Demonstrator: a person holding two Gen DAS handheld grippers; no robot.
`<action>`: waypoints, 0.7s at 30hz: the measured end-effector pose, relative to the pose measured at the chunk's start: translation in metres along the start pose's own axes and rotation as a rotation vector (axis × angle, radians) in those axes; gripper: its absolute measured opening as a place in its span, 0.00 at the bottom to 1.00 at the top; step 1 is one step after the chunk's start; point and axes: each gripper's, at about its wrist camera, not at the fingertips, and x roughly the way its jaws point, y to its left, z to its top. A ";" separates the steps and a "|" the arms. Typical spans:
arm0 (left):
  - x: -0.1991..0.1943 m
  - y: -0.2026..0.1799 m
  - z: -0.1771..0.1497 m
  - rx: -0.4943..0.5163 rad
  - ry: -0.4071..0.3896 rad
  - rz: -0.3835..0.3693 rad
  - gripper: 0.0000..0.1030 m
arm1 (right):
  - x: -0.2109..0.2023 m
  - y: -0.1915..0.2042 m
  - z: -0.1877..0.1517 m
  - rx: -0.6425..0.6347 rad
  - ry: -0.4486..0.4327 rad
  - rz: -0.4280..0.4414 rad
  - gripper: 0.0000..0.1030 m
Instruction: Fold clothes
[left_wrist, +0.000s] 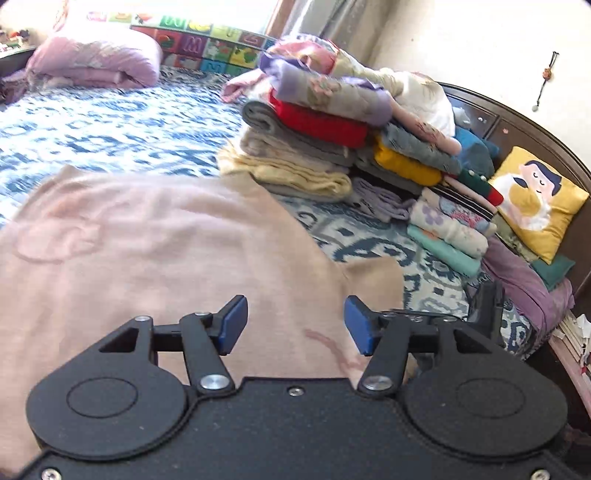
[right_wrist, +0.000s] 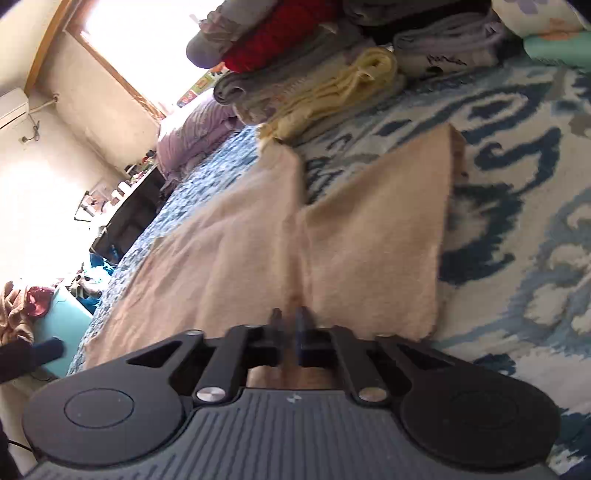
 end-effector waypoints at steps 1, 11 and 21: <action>-0.020 0.013 0.003 -0.004 -0.018 0.033 0.62 | 0.006 -0.003 -0.002 0.021 0.034 -0.007 0.00; -0.155 0.095 -0.033 -0.063 -0.031 0.320 0.65 | 0.049 0.034 0.039 0.035 0.073 0.038 0.39; -0.241 0.154 -0.079 -0.156 -0.031 0.488 0.66 | 0.011 -0.052 0.095 0.290 -0.154 -0.183 0.00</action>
